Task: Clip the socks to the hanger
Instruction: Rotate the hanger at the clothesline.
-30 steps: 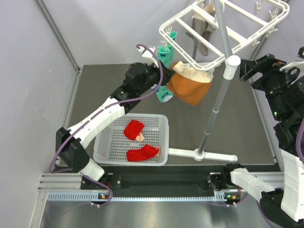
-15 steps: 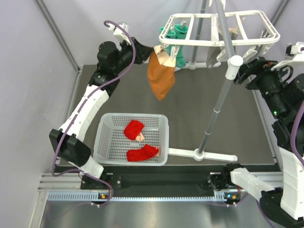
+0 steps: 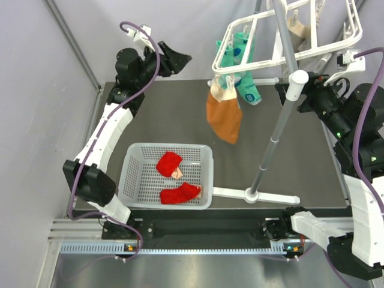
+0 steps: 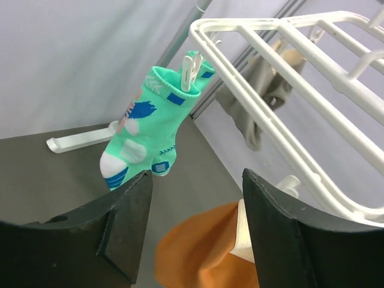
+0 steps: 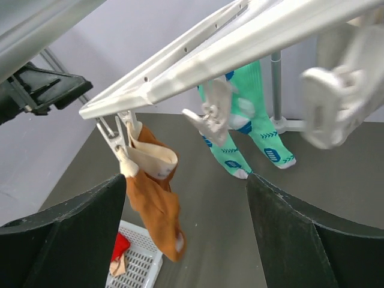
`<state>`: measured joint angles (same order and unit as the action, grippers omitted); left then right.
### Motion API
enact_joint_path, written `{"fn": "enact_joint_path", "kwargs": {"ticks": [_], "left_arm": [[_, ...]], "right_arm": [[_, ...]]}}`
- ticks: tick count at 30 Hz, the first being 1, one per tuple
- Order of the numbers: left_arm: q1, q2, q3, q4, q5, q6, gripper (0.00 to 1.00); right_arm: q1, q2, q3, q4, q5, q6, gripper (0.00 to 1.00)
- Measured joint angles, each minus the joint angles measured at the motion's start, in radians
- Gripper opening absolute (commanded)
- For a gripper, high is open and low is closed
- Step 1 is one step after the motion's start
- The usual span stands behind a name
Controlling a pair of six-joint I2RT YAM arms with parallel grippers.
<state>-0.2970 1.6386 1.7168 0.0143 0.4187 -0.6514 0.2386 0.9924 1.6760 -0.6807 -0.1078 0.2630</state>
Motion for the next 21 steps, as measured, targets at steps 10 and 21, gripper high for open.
{"fn": "enact_joint_path", "kwargs": {"ticks": [10, 21], "left_arm": [[-0.045, -0.295, -0.271, 0.224, 0.052, -0.125, 0.49], [-0.467, -0.223, -0.278, 0.315, 0.055, -0.046, 0.60]], "right_arm": [[0.000, 0.035, 0.006, 0.008, -0.002, 0.009, 0.73], [0.000, 0.034, -0.001, 0.042, -0.037, 0.065, 0.77]]}}
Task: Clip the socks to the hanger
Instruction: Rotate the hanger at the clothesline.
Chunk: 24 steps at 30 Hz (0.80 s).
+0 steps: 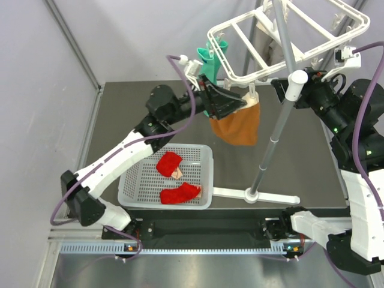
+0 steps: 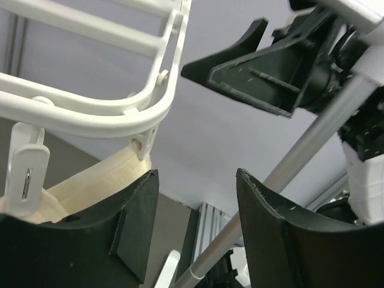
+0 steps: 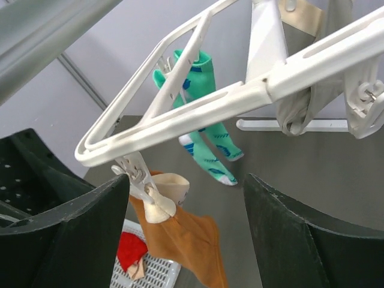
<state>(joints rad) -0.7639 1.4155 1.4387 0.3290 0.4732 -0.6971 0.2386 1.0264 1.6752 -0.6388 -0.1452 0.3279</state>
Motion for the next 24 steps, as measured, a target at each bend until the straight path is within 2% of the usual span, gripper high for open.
{"fn": "enact_joint_path", "kwargs": {"ticks": [5, 9, 13, 18, 24], "left_arm": [[-0.071, 0.139, 0.076, -0.001, -0.002, 0.037, 0.59], [-0.104, 0.254, 0.159, 0.000, -0.005, 0.043, 0.57], [-0.114, 0.325, 0.186, -0.032, -0.079, 0.068, 0.58], [-0.089, 0.341, 0.187, -0.121, -0.220, 0.119, 0.59], [0.028, 0.334, 0.186, -0.163, -0.260, 0.119, 0.60]], "right_arm": [[0.000, -0.020, -0.018, 0.004, 0.020, 0.024, 0.83], [0.000, -0.045, -0.020, 0.004, 0.043, 0.039, 0.85], [0.000, -0.067, -0.020, 0.003, 0.052, 0.050, 0.86], [0.000, -0.079, -0.020, 0.003, 0.072, 0.051, 0.88], [0.000, -0.091, -0.026, -0.003, 0.102, 0.050, 0.88]]}}
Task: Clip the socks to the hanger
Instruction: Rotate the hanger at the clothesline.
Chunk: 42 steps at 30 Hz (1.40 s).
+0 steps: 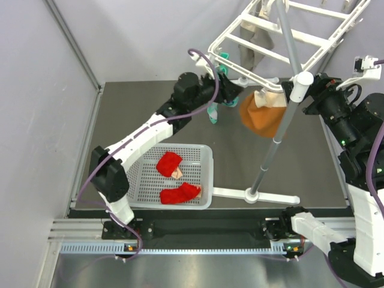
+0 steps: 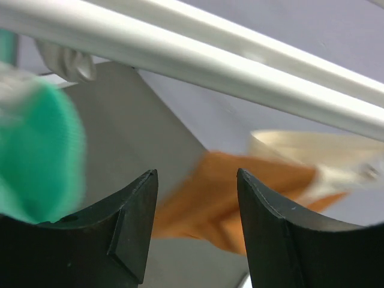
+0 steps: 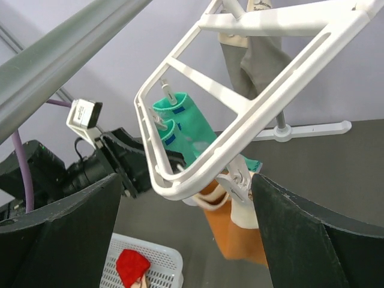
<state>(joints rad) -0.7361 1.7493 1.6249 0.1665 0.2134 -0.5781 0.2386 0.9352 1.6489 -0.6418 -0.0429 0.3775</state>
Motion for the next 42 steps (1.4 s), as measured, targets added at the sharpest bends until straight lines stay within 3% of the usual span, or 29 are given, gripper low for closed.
{"fn": "enact_joint_path", "kwargs": {"ticks": [7, 13, 17, 22, 26, 30, 39, 42], "left_arm": [[0.185, -0.011, 0.000, -0.026, 0.049, -0.034, 0.60], [0.204, -0.091, -0.045, -0.066, 0.113, -0.013, 0.60], [0.200, -0.206, -0.135, -0.080, 0.177, 0.030, 0.60], [0.201, -0.351, -0.222, -0.105, 0.255, 0.074, 0.61], [0.197, -0.473, -0.333, -0.046, 0.324, 0.042, 0.68], [0.153, -0.522, -0.393, -0.017, 0.315, 0.032, 0.67], [-0.066, -0.431, -0.411, -0.007, 0.116, 0.098, 0.66], [-0.132, -0.380, -0.410, -0.007, 0.026, 0.133, 0.73]], "right_arm": [[0.000, -0.006, 0.000, -0.008, 0.036, -0.016, 0.89], [0.000, -0.006, -0.010, -0.025, 0.082, -0.065, 0.87], [0.000, -0.005, -0.052, -0.011, 0.069, -0.091, 0.72], [0.000, 0.015, -0.112, 0.057, -0.093, -0.082, 0.63], [0.000, 0.057, -0.138, 0.121, -0.230, -0.047, 0.57], [0.001, 0.090, -0.191, 0.196, -0.311, -0.001, 0.45], [0.024, 0.093, -0.257, 0.303, -0.352, 0.117, 0.44], [0.027, 0.082, -0.275, 0.323, -0.346, 0.146, 0.44]]}}
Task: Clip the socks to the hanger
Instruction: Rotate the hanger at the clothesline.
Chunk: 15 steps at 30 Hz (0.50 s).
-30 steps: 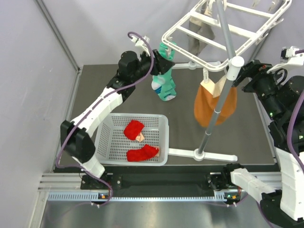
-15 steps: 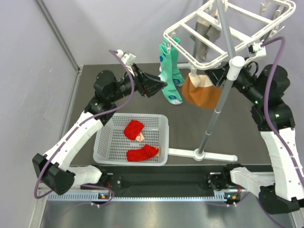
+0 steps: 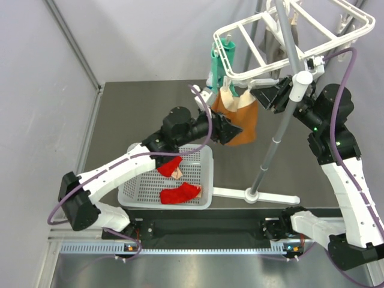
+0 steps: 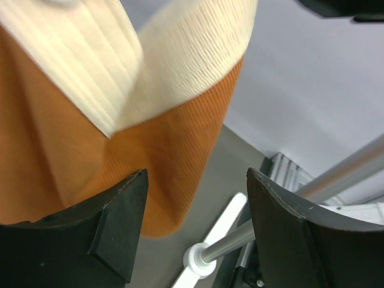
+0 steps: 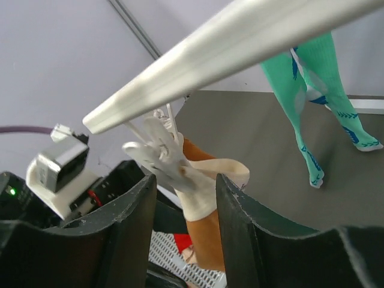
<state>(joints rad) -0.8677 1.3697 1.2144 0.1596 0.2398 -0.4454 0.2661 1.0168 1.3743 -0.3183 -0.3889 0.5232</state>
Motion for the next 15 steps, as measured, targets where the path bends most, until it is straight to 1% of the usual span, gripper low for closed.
{"fn": "enact_joint_path", "kwargs": {"ticks": [3, 7, 11, 12, 13, 15], "left_arm": [[-0.059, 0.040, 0.004, 0.004, -0.131, 0.038, 0.74], [-0.089, 0.102, 0.048, 0.016, -0.272, 0.082, 0.73], [-0.086, 0.176, 0.109, 0.017, -0.396, 0.111, 0.55], [-0.085, 0.190, 0.117, 0.016, -0.423, 0.117, 0.42], [-0.084, 0.201, 0.126, 0.016, -0.454, 0.121, 0.35], [-0.082, 0.218, 0.138, 0.011, -0.510, 0.137, 0.21]], "right_arm": [[0.000, -0.005, -0.007, 0.006, 0.003, 0.021, 0.45], [0.001, -0.011, -0.013, 0.021, 0.010, 0.037, 0.46], [0.002, -0.019, -0.016, 0.026, 0.014, 0.046, 0.47], [0.002, -0.022, -0.019, 0.027, 0.016, 0.047, 0.47], [0.002, -0.024, -0.019, 0.026, 0.018, 0.047, 0.48], [0.002, -0.028, -0.019, 0.026, 0.022, 0.047, 0.53]]}}
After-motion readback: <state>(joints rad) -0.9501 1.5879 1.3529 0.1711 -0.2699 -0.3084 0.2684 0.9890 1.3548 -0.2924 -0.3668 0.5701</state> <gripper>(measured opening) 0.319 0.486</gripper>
